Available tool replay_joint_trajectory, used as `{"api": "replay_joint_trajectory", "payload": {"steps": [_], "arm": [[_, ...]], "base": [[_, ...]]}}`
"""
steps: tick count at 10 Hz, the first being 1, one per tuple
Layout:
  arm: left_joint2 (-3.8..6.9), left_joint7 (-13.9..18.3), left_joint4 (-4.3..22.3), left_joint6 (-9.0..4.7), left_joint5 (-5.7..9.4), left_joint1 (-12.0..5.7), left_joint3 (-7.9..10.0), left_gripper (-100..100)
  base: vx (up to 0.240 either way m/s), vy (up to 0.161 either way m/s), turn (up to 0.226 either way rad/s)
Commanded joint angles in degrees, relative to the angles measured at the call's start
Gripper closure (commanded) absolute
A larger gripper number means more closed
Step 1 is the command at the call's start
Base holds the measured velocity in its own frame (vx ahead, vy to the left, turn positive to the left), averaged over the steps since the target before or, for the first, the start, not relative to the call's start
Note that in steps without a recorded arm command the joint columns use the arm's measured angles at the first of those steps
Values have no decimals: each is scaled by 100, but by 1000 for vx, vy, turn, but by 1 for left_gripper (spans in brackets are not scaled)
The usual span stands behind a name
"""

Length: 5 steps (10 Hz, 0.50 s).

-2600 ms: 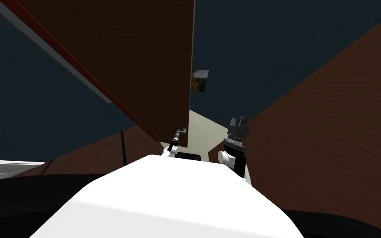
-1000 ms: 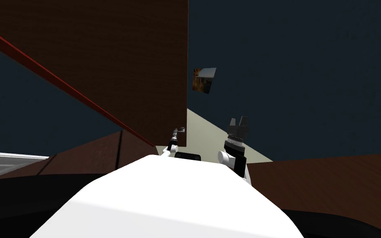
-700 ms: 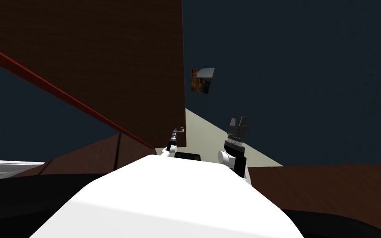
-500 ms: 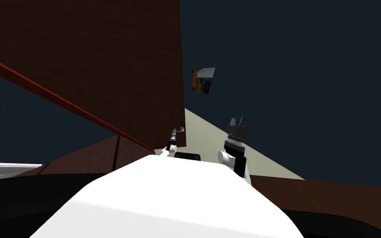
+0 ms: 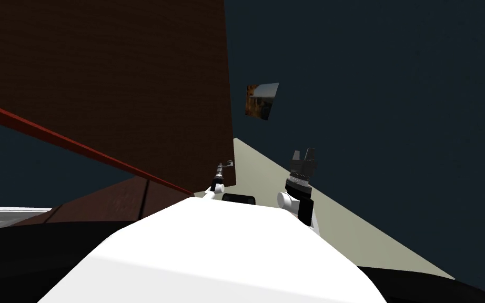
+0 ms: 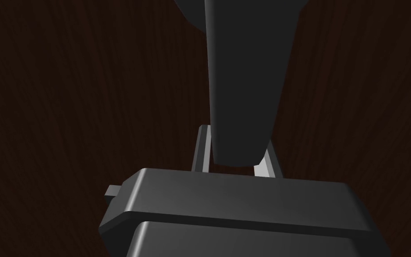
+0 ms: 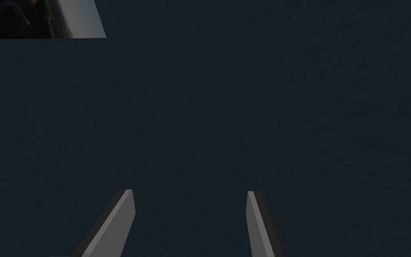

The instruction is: Push the door open

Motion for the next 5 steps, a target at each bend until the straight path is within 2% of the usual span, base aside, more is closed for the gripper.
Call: {"api": "replay_joint_trajectory", "payload": {"steps": [1,3,4,5], "arm": [[-68,-70,-1,-53,80,-2,130,100],[-204,-114,-4,-64,124,-1,189,100],[-287,-134,-5,-69,144,0,217,100],[-315,-139,-5,-71,150,0,224,100]], "base": [[133,-62,71],[113,-143,105],[35,-182,51],[-14,-189,3]]}}
